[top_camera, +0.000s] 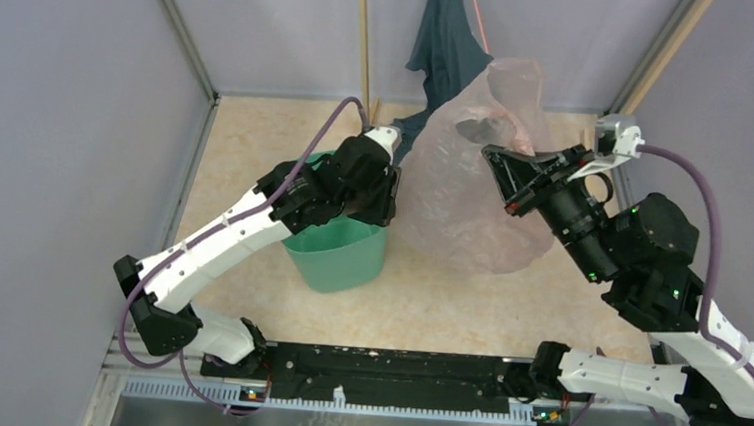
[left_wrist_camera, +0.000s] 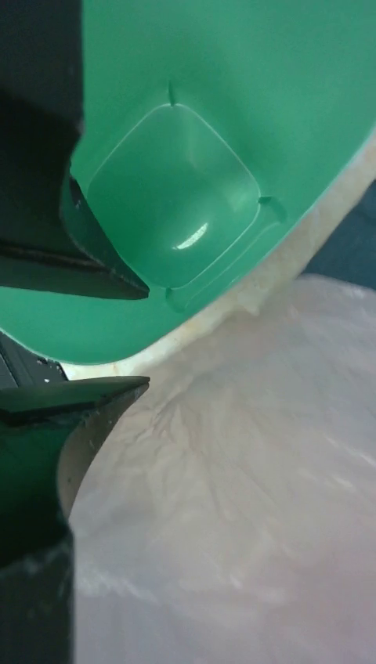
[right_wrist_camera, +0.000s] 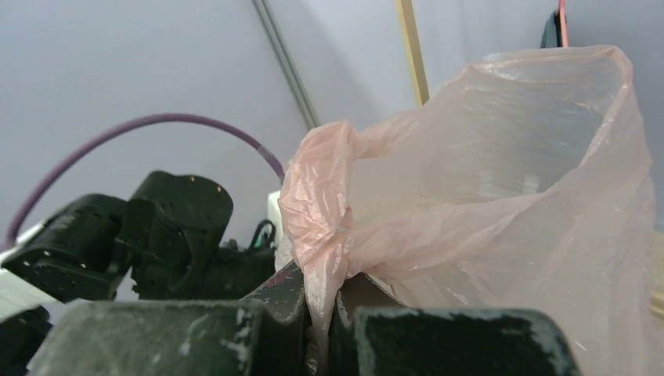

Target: Put the trash bags into the trash bin

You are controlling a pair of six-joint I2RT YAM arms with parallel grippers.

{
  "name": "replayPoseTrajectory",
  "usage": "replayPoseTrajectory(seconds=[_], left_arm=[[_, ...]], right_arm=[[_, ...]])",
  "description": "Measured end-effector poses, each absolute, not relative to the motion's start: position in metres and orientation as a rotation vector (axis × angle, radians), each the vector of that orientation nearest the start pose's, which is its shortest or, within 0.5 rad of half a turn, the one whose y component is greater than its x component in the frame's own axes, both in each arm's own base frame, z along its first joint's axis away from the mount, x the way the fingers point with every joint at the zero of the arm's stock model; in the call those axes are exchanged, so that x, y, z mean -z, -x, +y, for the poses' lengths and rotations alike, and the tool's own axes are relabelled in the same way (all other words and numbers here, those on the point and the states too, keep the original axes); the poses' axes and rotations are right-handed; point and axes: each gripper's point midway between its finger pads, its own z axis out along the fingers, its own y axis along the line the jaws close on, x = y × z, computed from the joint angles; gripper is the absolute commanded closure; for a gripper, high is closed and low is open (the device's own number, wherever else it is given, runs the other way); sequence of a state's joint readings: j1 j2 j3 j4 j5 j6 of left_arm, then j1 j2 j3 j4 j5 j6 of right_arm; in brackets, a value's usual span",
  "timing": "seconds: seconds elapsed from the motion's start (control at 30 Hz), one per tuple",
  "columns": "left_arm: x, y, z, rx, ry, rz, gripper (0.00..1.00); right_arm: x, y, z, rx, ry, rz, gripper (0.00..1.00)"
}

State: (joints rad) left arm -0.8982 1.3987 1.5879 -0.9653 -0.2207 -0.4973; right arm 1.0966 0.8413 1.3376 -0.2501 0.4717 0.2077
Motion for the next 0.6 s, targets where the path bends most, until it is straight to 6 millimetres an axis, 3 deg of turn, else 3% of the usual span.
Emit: replayPoseTrajectory(seconds=[0.13, 0.3, 0.43, 0.6], left_arm=[[-0.294, -0.231, -0.270, 0.505, -0.359, 2.298, 0.23], [-0.346, -0.213, -0.252, 0.620, -0.343, 2.165, 0.07], [-0.402, -0.187, -0.218, 0.726, -0.305, 2.001, 0.02], [-0.443, -0.154, -0.178, 0.827, -0.270, 1.846, 0.02]], right_arm=[[-0.526, -0.182, 0.201, -0.817, 0.183, 1.330, 1.00], [-0.562, -0.179, 0.215, -0.883, 0.204, 1.266, 1.00], [-0.598, -0.177, 0.254, -0.988, 0.270, 1.214, 1.00], [-0.632, -0.161, 0.325, -1.230, 0.365, 1.148, 1.00]])
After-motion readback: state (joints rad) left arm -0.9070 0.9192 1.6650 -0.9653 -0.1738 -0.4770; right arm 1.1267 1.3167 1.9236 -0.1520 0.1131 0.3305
